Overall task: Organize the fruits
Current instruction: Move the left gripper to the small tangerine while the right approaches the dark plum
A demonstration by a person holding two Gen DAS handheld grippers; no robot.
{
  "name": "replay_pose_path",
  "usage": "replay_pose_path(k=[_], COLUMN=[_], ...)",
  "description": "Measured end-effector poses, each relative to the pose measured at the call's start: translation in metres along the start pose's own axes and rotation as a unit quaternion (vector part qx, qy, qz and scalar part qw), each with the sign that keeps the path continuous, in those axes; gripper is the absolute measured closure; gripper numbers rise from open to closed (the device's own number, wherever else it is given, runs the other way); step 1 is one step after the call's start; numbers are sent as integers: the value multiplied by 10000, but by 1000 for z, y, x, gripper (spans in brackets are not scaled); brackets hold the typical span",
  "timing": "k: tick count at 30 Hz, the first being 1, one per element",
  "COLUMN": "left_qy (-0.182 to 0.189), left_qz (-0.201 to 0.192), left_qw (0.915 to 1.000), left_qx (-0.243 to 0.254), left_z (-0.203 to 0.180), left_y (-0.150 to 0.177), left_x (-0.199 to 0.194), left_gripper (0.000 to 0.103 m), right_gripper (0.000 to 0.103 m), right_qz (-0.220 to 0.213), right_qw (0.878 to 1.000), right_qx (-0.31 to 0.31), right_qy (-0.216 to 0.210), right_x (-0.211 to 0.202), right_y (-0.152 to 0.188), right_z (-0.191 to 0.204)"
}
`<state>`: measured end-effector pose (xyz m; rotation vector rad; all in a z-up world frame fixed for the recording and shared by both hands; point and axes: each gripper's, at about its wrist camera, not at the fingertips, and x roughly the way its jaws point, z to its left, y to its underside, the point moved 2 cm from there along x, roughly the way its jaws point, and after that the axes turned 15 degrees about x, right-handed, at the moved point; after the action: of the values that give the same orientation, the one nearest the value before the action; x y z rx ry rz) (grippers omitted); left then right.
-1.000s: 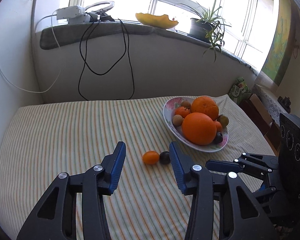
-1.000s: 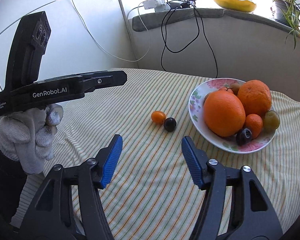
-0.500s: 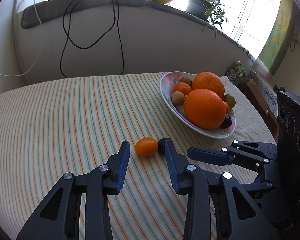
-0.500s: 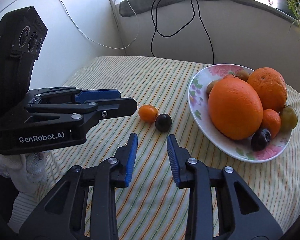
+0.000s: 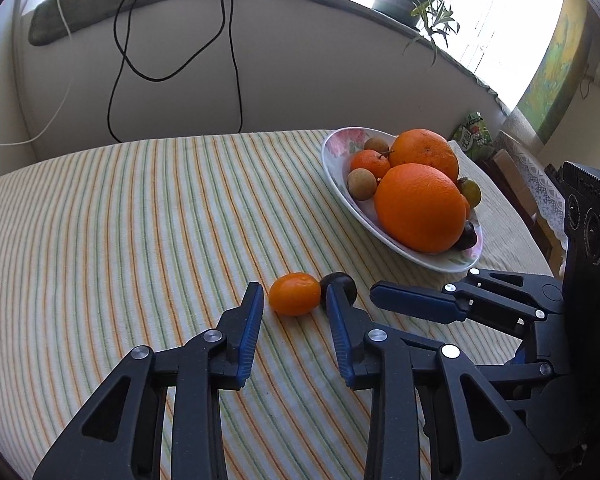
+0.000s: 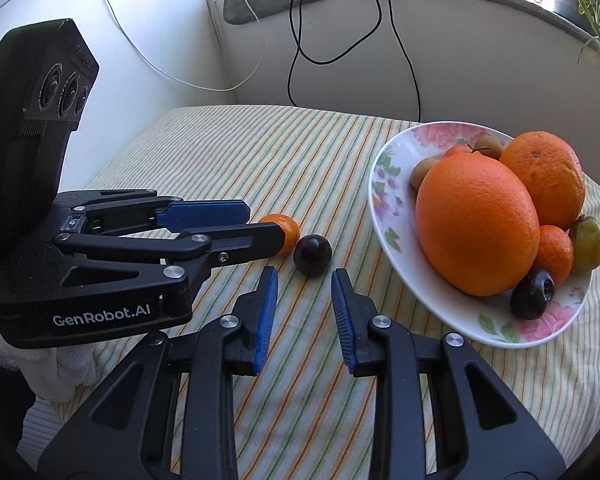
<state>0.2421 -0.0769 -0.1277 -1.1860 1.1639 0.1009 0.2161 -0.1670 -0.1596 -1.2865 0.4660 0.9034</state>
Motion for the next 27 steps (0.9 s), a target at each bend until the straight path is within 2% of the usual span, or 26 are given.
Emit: replay_pose_path(k=[5, 20, 25, 27], left_qy=[110, -57, -74, -71], left_qz=[-8, -105, -111, -129], left_qw=[9999, 9998, 9998, 9997], left_qx=[-101, -146, -175, -208], left_z=[5, 14, 15, 16], left_y=[0, 1, 3, 3], left_x=[2, -4, -5, -5], left_gripper=[79, 79, 80, 80], right_gripper=[74, 74, 84, 84], right_qz=[-34, 47, 38, 48], right_qw=[9998, 9993, 9994, 9994], right_qx=[-140, -328, -275, -259], right_qy=[99, 176, 218, 202], right_x=[3, 16, 16, 15], right_y=[-2, -6, -7, -7], right_z=[5, 11, 8, 7])
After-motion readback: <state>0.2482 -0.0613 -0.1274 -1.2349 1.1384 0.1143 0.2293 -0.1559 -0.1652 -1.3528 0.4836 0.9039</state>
